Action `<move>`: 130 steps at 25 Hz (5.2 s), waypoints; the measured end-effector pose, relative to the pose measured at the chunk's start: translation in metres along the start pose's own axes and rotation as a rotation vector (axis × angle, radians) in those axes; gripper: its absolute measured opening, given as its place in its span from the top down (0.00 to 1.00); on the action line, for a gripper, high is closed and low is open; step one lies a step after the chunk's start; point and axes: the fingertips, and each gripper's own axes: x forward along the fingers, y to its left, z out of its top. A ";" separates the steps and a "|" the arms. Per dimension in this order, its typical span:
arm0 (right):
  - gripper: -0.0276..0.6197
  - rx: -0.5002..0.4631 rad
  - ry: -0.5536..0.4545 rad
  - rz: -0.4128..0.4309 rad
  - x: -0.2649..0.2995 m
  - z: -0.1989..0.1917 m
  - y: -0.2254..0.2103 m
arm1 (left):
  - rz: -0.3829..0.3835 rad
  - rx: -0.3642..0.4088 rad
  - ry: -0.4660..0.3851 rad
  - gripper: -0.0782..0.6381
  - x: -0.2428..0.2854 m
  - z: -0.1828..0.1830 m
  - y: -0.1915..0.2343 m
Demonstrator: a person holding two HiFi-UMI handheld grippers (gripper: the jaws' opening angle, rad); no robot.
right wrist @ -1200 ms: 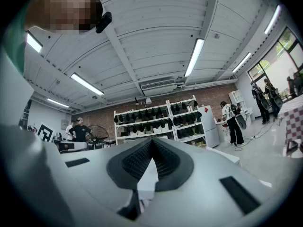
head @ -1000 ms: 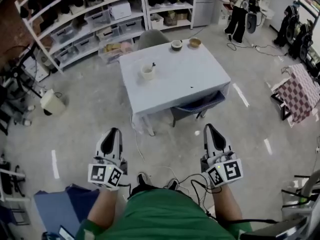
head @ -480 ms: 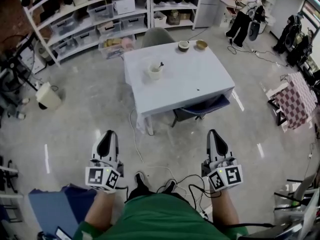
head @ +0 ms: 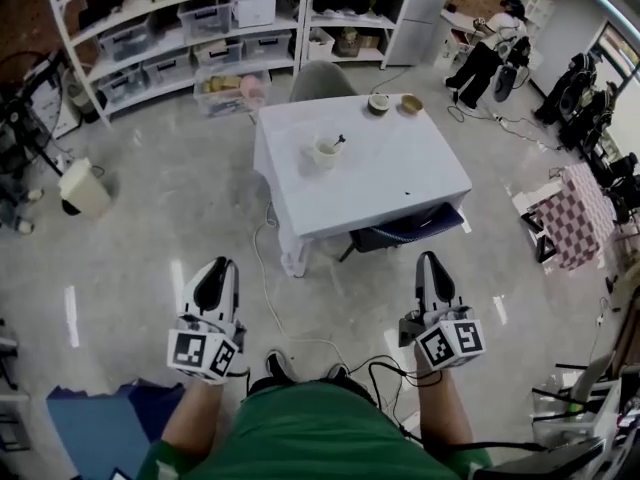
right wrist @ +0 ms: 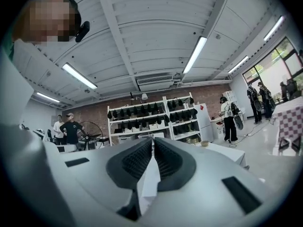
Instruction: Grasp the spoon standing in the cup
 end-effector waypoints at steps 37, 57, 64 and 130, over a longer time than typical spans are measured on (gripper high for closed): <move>0.71 0.292 0.353 0.075 0.450 -0.178 -0.160 | 0.234 -0.185 0.119 0.82 0.281 -0.058 0.162; 0.71 0.264 0.596 -0.006 0.611 -0.285 -0.183 | 0.157 -0.221 0.223 0.82 0.398 -0.069 0.242; 0.73 0.225 0.637 -0.040 0.623 -0.303 -0.180 | 0.150 -0.243 0.234 0.82 0.399 -0.078 0.271; 0.86 0.485 0.023 -0.030 0.465 -0.033 -0.138 | -0.140 -0.276 0.229 0.82 0.439 -0.059 0.195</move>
